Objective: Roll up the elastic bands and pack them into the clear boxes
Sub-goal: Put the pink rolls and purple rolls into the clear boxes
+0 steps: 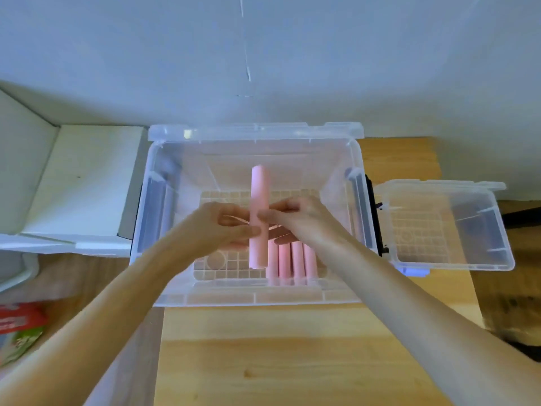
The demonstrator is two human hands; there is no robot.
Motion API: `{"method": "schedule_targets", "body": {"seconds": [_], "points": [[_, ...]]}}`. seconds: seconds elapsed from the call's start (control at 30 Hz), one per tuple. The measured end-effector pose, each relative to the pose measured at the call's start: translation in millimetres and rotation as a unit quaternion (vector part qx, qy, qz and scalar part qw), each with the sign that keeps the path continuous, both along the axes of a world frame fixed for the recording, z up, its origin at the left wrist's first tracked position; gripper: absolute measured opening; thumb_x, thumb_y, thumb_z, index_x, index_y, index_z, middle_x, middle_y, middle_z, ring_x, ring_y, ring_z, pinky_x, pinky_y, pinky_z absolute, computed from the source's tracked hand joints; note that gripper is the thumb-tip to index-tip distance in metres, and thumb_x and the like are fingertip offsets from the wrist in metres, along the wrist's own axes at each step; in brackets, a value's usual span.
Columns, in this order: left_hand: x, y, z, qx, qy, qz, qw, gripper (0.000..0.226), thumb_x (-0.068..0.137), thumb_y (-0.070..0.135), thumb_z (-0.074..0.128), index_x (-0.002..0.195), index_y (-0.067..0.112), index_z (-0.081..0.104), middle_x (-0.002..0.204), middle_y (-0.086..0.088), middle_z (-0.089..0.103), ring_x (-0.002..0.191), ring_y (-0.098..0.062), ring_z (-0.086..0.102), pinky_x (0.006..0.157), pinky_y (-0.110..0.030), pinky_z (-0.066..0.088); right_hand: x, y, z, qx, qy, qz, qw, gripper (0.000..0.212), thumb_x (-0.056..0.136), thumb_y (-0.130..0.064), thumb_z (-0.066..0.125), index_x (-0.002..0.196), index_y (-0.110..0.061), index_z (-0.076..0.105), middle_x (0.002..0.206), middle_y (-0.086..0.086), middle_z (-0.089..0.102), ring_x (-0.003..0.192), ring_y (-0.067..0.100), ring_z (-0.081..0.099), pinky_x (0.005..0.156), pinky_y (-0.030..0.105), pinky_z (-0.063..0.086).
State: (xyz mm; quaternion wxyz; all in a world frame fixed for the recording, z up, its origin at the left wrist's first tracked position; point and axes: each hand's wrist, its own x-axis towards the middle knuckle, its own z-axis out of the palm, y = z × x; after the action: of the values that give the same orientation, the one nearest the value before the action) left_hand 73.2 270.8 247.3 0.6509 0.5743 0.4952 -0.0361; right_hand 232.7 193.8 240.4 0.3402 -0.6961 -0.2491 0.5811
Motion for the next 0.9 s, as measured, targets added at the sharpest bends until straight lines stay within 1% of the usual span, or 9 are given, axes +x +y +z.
{"method": "schedule_targets", "body": {"seconds": [0.1, 0.23, 0.37, 0.43, 0.5, 0.6, 0.7, 0.83, 0.9], "points": [[-1.6, 19.3, -43.1, -0.039, 0.028, -0.007, 0.999, 0.016, 0.087, 0.010, 0.074, 0.101, 0.014, 0.069, 0.097, -0.006, 0.077, 0.084, -0.013, 0.075, 0.073, -0.020, 0.059, -6.1, 22.5, -41.9, -0.053, -0.002, 0.004, 0.999, 0.014, 0.088, -0.015, 0.073, 0.100, -0.007, 0.069, 0.092, 0.011, 0.076, 0.070, 0.018, 0.074, 0.068, 0.028, 0.060], [7.7, 29.3, -98.4, -0.065, 0.089, -0.048, 0.993, 0.019, 0.086, 0.007, 0.074, 0.104, 0.008, 0.068, 0.102, -0.010, 0.074, 0.087, -0.014, 0.074, 0.072, -0.019, 0.060, -9.9, 36.8, -87.4, -0.143, -0.033, 0.032, 0.989, 0.008, 0.086, -0.007, 0.074, 0.090, -0.007, 0.066, 0.097, 0.018, 0.075, 0.085, 0.028, 0.074, 0.072, 0.031, 0.061], [17.3, 34.7, -135.6, -0.066, 0.142, -0.079, 0.984, 0.022, 0.084, 0.008, 0.077, 0.104, 0.007, 0.069, 0.091, -0.007, 0.073, 0.077, -0.013, 0.072, 0.071, -0.019, 0.060, -8.7, 44.1, -121.4, -0.193, -0.056, 0.042, 0.979, 0.025, 0.086, -0.001, 0.071, 0.109, 0.005, 0.065, 0.097, 0.023, 0.074, 0.089, 0.029, 0.075, 0.079, 0.035, 0.061], [21.0, 34.5, -148.5, -0.071, 0.160, -0.076, 0.982, 0.025, 0.084, 0.007, 0.077, 0.108, 0.004, 0.070, 0.086, -0.006, 0.073, 0.071, -0.011, 0.071, 0.067, -0.018, 0.059, -8.1, 46.6, -135.0, -0.211, -0.057, 0.035, 0.975, 0.026, 0.089, 0.000, 0.067, 0.114, 0.005, 0.063, 0.100, 0.024, 0.073, 0.089, 0.029, 0.074, 0.079, 0.036, 0.061], [25.0, 32.0, -157.9, -0.072, 0.179, -0.076, 0.978, 0.026, 0.086, 0.007, 0.075, 0.110, 0.002, 0.068, 0.089, -0.008, 0.073, 0.067, -0.010, 0.069, 0.059, -0.016, 0.058, -8.1, 48.5, -146.9, -0.232, -0.064, 0.034, 0.970, 0.023, 0.091, -0.001, 0.064, 0.113, 0.005, 0.063, 0.098, 0.024, 0.073, 0.087, 0.029, 0.075, 0.079, 0.036, 0.062], [28.8, 27.5, -166.6, -0.070, 0.196, -0.077, 0.975, 0.026, 0.086, 0.007, 0.074, 0.111, 0.003, 0.066, 0.102, -0.014, 0.073, 0.069, -0.012, 0.068, 0.061, -0.017, 0.057, -8.9, 48.9, -158.7, -0.245, -0.078, 0.040, 0.965, 0.017, 0.093, -0.002, 0.062, 0.107, 0.007, 0.066, 0.092, 0.026, 0.073, 0.084, 0.031, 0.075, 0.080, 0.037, 0.062], [28.0, 26.1, -171.7, -0.075, 0.199, -0.071, 0.975, 0.031, 0.085, 0.005, 0.075, 0.114, 0.001, 0.064, 0.102, -0.017, 0.073, 0.073, -0.016, 0.069, 0.067, -0.021, 0.059, -7.3, 46.2, -161.7, -0.238, -0.078, 0.049, 0.967, 0.016, 0.094, -0.001, 0.060, 0.103, 0.009, 0.067, 0.092, 0.028, 0.072, 0.084, 0.033, 0.075, 0.081, 0.039, 0.061], [26.5, 20.2, -177.4, -0.067, 0.203, -0.067, 0.974, 0.034, 0.084, 0.001, 0.074, 0.115, 0.001, 0.058, 0.086, -0.011, 0.068, 0.075, -0.020, 0.068, 0.070, -0.025, 0.059, -5.2, 42.6, -163.7, -0.226, -0.077, 0.068, 0.969, 0.017, 0.094, 0.002, 0.055, 0.099, 0.011, 0.068, 0.092, 0.028, 0.073, 0.084, 0.034, 0.075, 0.081, 0.041, 0.061], [26.7, 17.0, -180.1, -0.069, 0.207, -0.067, 0.974, 0.036, 0.083, -0.001, 0.075, 0.116, 0.000, 0.058, 0.085, -0.010, 0.067, 0.081, -0.024, 0.069, 0.072, -0.027, 0.059, -4.8, 41.0, -165.3, -0.220, -0.088, 0.083, 0.968, 0.019, 0.094, 0.002, 0.052, 0.096, 0.010, 0.070, 0.089, 0.026, 0.073, 0.083, 0.032, 0.075, 0.081, 0.041, 0.061]]}}
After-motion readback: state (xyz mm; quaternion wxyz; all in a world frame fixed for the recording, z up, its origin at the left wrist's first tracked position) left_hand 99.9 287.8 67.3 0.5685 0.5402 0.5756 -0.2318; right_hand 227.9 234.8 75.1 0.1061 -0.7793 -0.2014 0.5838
